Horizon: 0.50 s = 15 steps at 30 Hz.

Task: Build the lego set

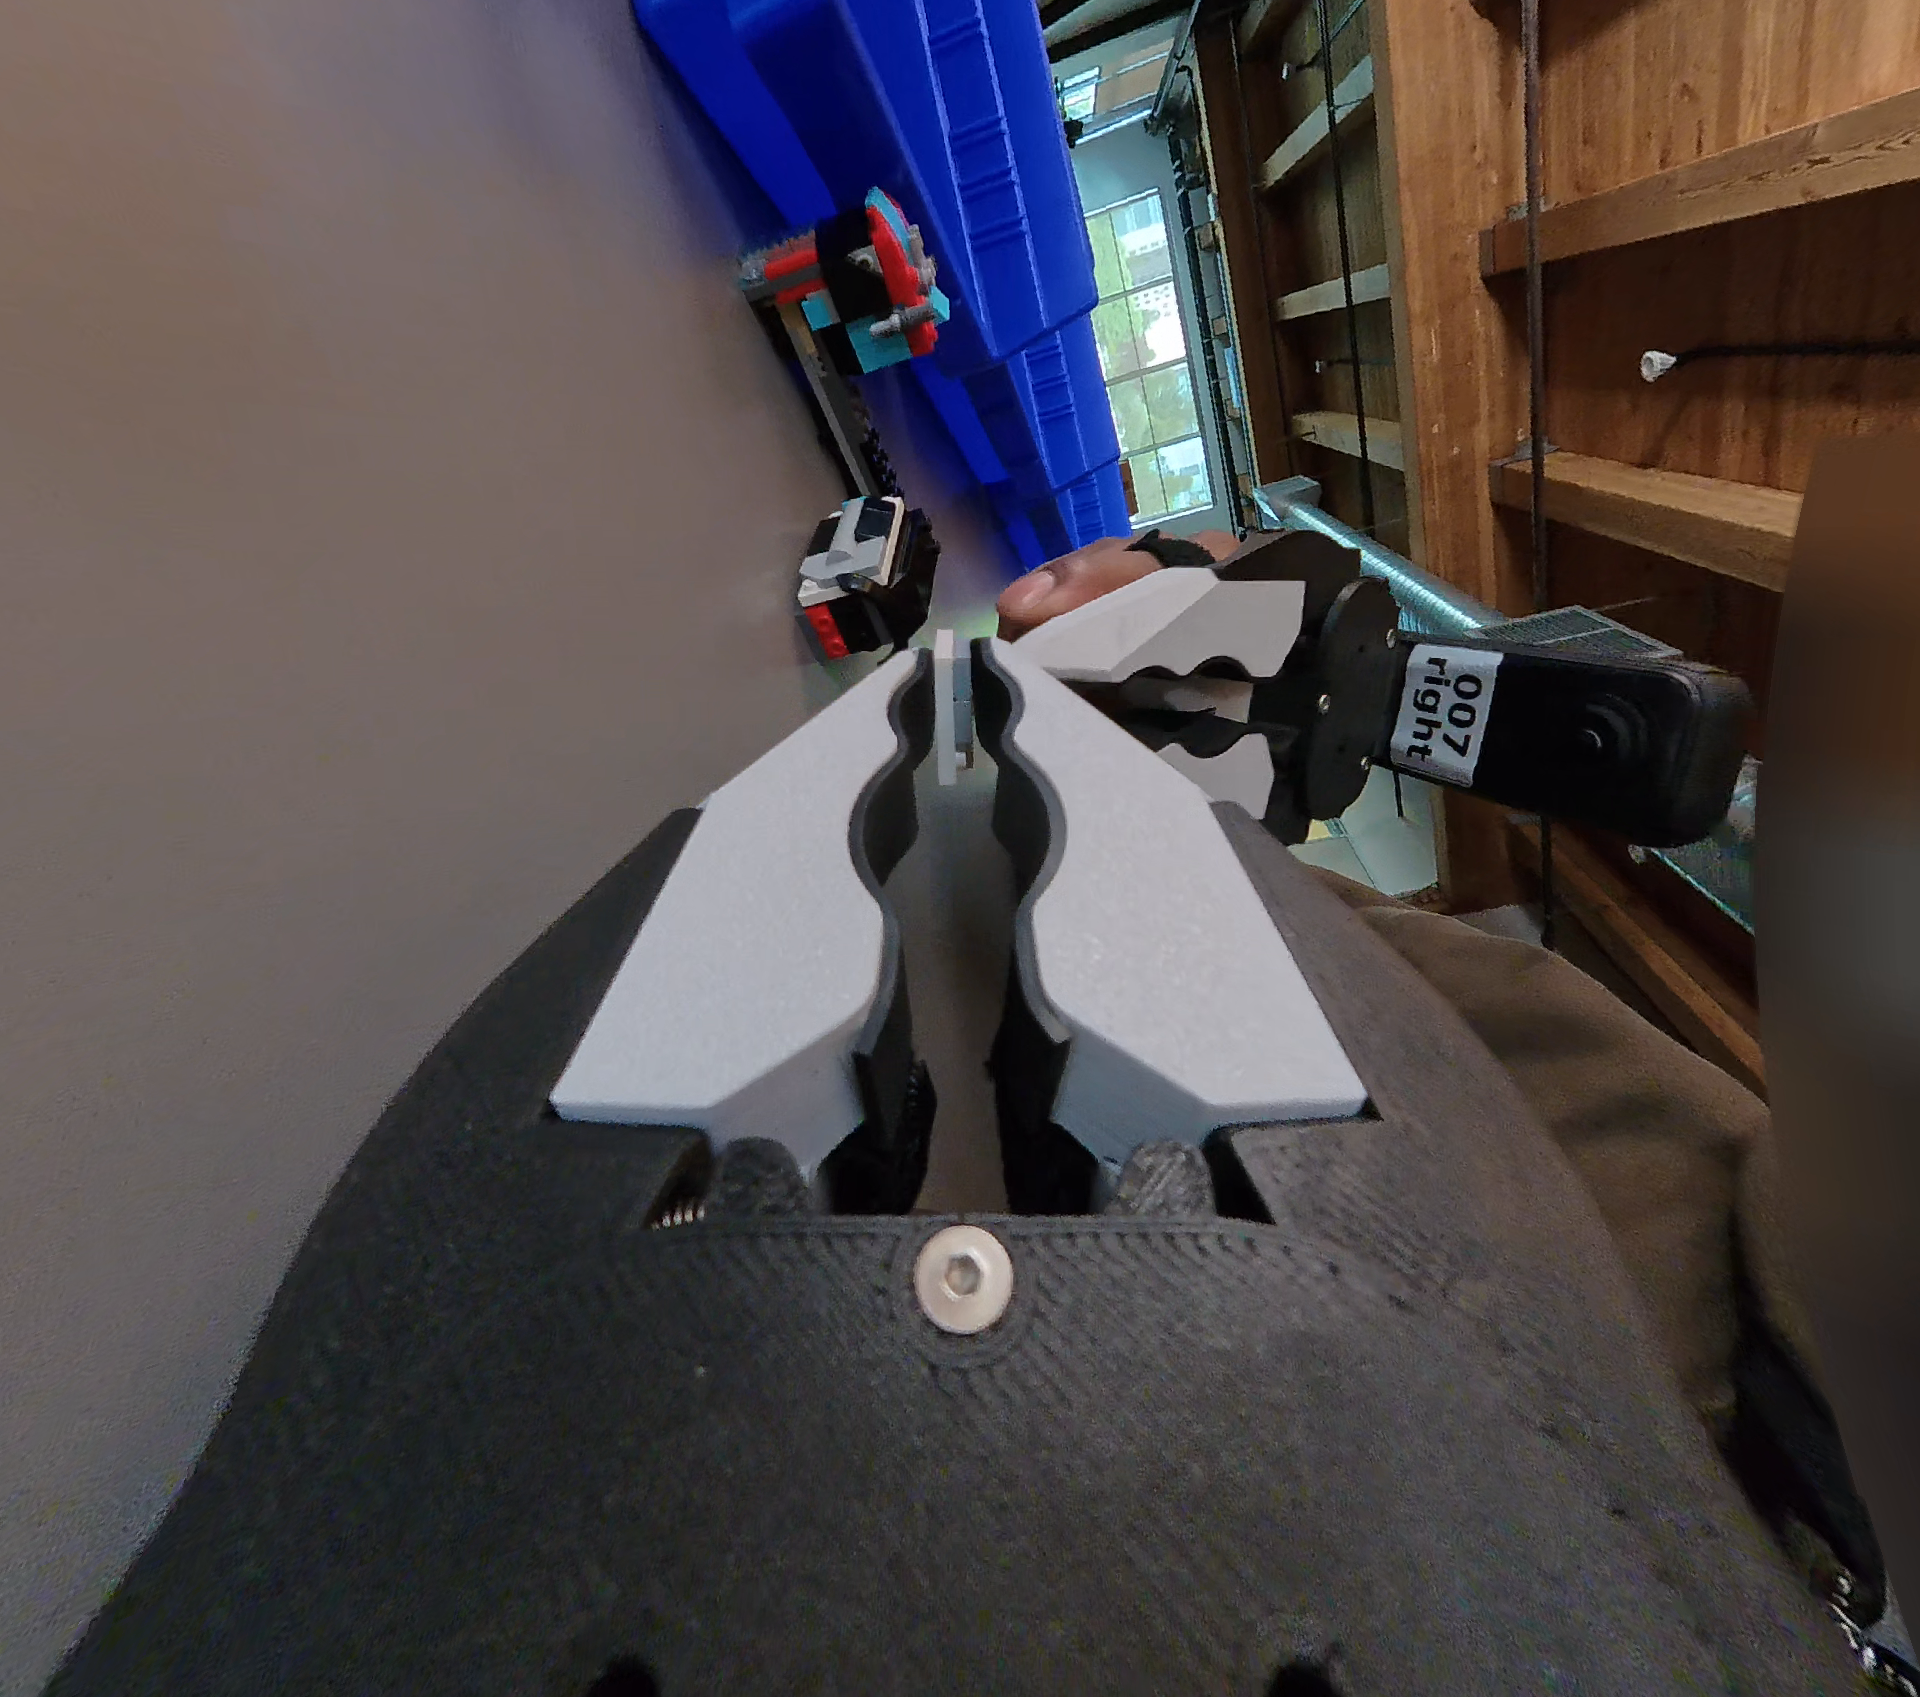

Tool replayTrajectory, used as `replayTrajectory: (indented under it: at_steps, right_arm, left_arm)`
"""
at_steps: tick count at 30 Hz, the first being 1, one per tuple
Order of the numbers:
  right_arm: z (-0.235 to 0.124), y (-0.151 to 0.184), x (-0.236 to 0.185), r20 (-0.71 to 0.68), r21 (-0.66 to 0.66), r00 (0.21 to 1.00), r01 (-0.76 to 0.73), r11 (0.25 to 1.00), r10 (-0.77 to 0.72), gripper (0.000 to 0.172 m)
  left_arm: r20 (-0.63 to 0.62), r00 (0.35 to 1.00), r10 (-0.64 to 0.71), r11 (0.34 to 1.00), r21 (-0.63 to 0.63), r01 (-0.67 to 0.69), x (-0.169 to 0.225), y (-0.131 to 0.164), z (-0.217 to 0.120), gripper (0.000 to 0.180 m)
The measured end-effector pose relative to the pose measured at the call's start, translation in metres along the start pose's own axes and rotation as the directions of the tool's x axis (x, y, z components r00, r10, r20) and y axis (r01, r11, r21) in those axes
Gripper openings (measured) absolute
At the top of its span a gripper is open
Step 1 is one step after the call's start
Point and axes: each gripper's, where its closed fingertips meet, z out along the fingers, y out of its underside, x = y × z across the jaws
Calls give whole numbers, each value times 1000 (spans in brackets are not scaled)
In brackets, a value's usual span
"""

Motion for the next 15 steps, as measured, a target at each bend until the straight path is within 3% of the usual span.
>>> replayTrajectory:
  at_steps: [15]
  right_arm:
    - [1, 1, -3, -8, -10, 999, 49, 999, -50, 9]
  left_arm:
    - [-58, 994, -89, 996, -32, 87, 4, 6, 3, 11]
